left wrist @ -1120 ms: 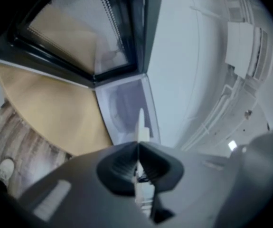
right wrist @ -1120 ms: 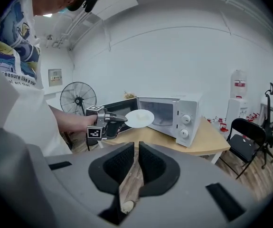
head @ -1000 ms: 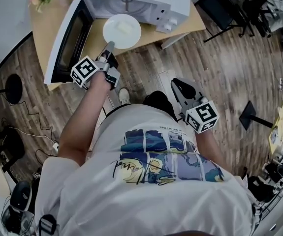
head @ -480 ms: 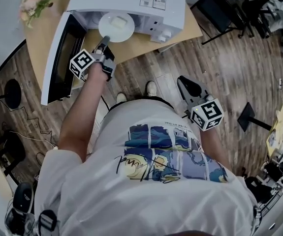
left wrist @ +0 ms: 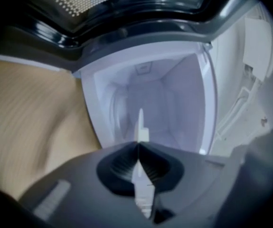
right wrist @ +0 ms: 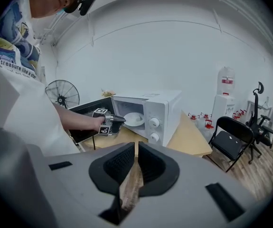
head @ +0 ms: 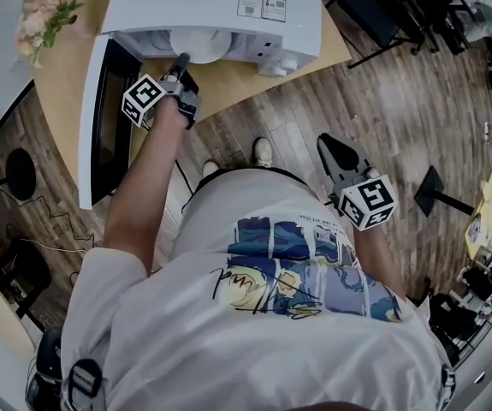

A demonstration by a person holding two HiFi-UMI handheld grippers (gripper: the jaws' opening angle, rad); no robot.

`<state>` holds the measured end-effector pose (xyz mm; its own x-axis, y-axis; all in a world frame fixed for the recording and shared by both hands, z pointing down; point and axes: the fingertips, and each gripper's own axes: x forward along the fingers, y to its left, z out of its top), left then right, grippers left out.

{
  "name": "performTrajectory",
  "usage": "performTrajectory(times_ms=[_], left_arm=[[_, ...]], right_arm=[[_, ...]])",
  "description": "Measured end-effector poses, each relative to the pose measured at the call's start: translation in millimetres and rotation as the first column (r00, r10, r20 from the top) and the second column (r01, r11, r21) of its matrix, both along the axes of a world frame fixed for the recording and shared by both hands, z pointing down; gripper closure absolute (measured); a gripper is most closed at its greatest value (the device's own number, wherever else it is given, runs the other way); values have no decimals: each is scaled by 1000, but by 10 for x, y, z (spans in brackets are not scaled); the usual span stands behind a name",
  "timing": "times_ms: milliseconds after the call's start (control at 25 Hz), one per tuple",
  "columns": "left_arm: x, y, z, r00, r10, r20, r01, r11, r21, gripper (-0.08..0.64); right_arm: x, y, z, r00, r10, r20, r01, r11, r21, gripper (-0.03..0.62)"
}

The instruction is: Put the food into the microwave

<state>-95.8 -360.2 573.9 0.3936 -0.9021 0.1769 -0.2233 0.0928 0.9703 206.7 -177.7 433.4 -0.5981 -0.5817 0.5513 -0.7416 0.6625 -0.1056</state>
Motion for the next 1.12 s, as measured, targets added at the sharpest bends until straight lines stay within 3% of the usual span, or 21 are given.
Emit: performTrajectory(times_ms=[800,1120], left_arm=[[-73,-339,230,1000,26,-7,-26,999,-34,545],[-84,-383,223,997,43,69,-39,998,-58,535]], right_arm=[[-93,-35,26,997,57,-44,-58,998,-32,571],[-158,-78,-6,998,44,-47,-45,999,-27,571]])
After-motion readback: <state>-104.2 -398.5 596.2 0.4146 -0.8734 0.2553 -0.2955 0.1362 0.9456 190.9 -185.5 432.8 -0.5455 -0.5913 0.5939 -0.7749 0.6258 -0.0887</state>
